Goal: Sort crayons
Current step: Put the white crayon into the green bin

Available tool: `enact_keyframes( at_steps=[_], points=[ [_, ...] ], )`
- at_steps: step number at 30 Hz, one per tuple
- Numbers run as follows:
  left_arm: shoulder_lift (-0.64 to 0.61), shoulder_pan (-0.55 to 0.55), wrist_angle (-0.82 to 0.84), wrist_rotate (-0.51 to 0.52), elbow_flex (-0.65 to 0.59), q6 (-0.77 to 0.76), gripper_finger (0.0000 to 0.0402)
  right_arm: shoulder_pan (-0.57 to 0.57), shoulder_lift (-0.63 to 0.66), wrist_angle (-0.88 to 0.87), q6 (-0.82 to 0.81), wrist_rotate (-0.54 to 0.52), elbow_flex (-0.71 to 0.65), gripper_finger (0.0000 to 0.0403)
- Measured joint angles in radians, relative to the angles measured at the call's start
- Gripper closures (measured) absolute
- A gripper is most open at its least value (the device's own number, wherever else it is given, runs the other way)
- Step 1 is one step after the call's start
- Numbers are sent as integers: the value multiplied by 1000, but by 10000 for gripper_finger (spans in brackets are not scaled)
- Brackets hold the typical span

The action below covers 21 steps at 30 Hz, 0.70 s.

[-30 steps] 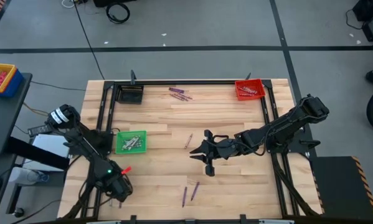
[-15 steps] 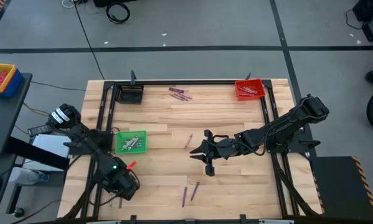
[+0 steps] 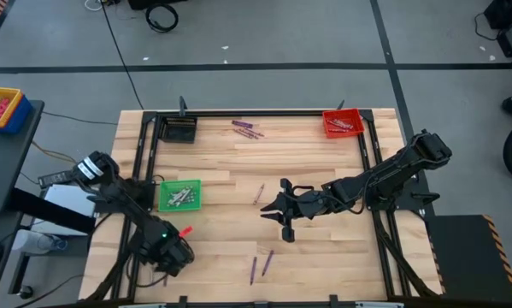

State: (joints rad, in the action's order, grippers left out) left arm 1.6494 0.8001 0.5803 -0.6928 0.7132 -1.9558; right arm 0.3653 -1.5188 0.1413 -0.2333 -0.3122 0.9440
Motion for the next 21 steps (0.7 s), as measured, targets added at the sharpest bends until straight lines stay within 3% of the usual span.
enact_keyframes(
  at_steps=[10, 21],
  points=[
    [51, -18, -89, -5, 0, 62, 215, 0, 0, 0, 0, 0, 0, 323],
    [51, -17, -170, 51, 2, 60, 326, 0, 0, 0, 0, 0, 0, 323]
  ],
)
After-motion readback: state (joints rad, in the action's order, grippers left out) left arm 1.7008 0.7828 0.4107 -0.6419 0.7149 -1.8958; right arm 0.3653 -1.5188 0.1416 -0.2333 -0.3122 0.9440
